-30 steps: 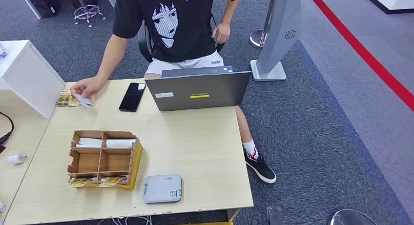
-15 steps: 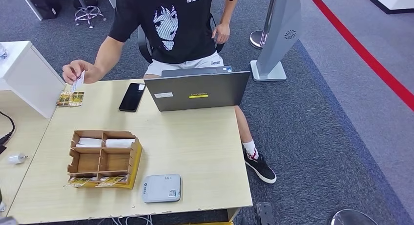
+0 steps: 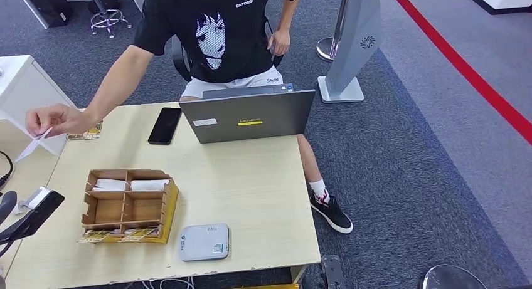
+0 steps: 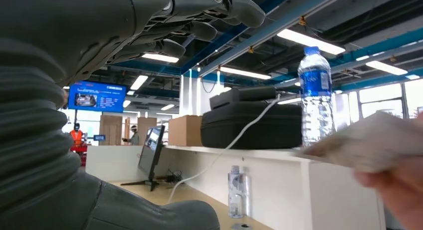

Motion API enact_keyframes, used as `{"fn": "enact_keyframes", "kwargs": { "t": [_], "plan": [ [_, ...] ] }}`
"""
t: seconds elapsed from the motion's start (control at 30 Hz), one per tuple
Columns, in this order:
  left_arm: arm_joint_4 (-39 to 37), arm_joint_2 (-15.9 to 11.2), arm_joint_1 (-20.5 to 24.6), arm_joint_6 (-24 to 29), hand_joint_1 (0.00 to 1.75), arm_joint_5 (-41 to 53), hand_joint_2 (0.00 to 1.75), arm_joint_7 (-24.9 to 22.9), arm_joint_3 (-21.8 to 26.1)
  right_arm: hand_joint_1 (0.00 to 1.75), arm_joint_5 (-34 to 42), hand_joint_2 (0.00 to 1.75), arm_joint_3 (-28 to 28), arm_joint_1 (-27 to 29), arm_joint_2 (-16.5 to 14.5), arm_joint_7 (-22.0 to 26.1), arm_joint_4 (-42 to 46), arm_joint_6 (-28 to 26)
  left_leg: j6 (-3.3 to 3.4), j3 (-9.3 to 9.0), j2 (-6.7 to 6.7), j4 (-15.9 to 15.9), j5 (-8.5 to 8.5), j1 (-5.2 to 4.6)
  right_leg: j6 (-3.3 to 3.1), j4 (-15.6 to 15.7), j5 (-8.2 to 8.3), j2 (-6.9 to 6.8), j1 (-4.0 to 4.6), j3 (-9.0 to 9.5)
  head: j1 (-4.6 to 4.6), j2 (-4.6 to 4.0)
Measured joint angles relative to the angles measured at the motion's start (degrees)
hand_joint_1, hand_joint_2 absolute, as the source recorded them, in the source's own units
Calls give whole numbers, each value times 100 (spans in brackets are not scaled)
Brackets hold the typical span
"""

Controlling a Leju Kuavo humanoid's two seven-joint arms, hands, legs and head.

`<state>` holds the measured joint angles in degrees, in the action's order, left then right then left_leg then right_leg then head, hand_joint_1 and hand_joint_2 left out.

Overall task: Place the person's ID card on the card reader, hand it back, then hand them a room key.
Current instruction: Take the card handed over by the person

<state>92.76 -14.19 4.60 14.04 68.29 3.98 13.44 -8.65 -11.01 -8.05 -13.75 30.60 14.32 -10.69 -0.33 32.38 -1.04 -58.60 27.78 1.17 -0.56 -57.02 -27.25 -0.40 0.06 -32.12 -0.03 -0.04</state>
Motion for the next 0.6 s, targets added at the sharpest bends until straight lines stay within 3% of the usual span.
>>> {"fn": "enact_keyframes", "kwargs": {
  "t": [0.2, 0.47, 0.6],
  "plan": [
    [-810, -145, 596, 148, 0, 203, 175, -89, -523, 0, -49, 175, 11, -1, -26, -20, 13, 33, -4, 2, -36, 1, -2, 3, -10, -3, 7, 37, 5, -16, 0, 0],
    [-1123, -164, 784, 163, 0, 215, 175, -109, -727, 0, -58, 175, 13, -1, -39, -22, 22, 36, -5, 2, -45, 10, -2, 5, -12, -4, 6, 47, 8, -27, 0, 0],
    [-1173, -165, 799, 180, 169, 215, 175, -109, -798, 0, -114, 175, 16, -1, -34, -59, 26, 132, -6, 2, -49, 11, -2, 7, -12, -5, 7, 50, 10, -29, 0, 0]
  ]
}}
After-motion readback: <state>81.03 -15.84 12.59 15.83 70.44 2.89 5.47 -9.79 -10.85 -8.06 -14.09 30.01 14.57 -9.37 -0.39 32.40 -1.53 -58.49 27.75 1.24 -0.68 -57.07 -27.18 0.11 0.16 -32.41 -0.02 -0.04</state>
